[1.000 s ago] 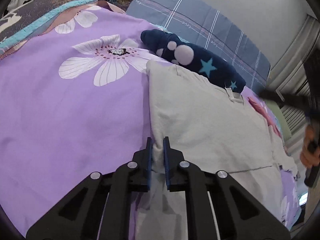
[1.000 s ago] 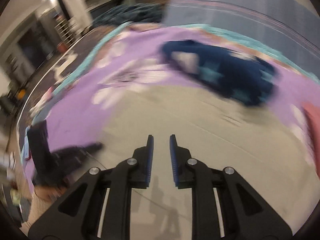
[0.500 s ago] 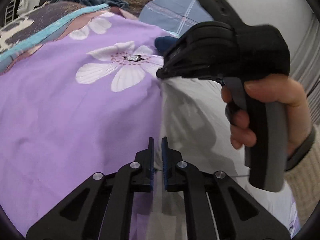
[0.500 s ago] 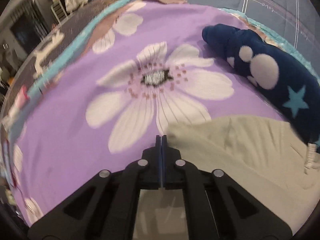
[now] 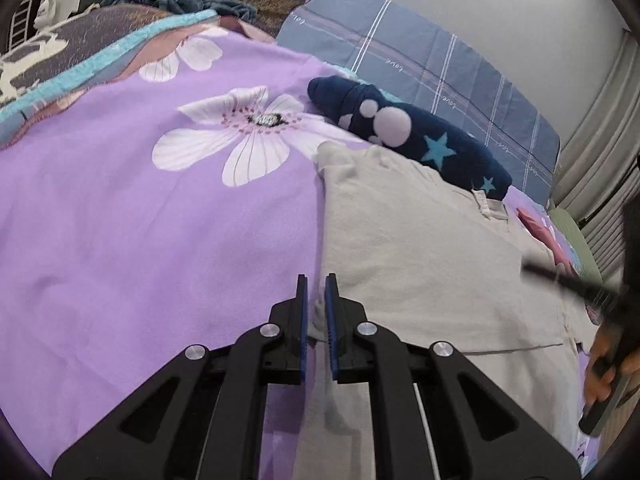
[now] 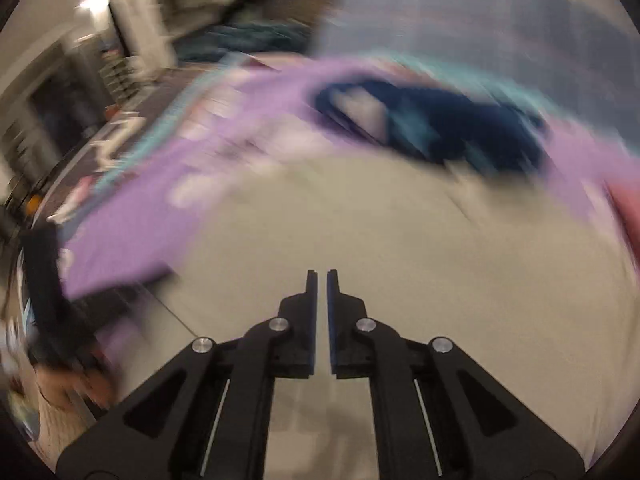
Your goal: Fold small clothes
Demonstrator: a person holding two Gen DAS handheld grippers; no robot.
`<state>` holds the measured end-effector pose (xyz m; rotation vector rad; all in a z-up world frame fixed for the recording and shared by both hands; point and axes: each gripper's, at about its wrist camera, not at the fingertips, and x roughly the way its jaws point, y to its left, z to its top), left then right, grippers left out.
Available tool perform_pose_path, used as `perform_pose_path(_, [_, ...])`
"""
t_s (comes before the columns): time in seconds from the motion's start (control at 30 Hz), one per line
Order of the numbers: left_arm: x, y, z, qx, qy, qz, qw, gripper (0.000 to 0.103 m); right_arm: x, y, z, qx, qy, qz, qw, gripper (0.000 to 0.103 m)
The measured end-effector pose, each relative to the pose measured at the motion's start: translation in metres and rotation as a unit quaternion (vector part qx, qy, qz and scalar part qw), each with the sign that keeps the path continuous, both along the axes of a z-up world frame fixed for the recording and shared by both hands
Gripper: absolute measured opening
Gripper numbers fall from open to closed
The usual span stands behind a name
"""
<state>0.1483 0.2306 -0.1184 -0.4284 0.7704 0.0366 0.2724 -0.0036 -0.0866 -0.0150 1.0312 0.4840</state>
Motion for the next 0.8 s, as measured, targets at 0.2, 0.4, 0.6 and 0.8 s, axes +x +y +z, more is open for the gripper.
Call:
perform_pose_path(0.2, [-0.013,-0.028,0.052,0.07,-0.056,-0.015,0.9959,0.009,0.021,-0.058,-0.047,0.113,0.083,-0.061,0.988,0.0])
perform_pose_path(0.4, [0.02,-0.098,0.064,0.093,-0.034,-0.084,0.9915,0.011,0.011,-0.059,-0.036,0.1,0.057,-0.046,0.992,0.0])
perform_pose_path(0.6, [0.059,-0.158,0.021,0.103,0.005,-0.119,0.9875,0.034,-0.048,-0.202,0.02,0.168,-0.045,-0.163,0.971,0.005])
perform_pose_path(0.8, [0.066,-0.191,-0.001,0.202,0.04,-0.128,0.9702,0.042,-0.145,-0.408,0.023,0.174,-0.083,-0.413,0.89,0.013])
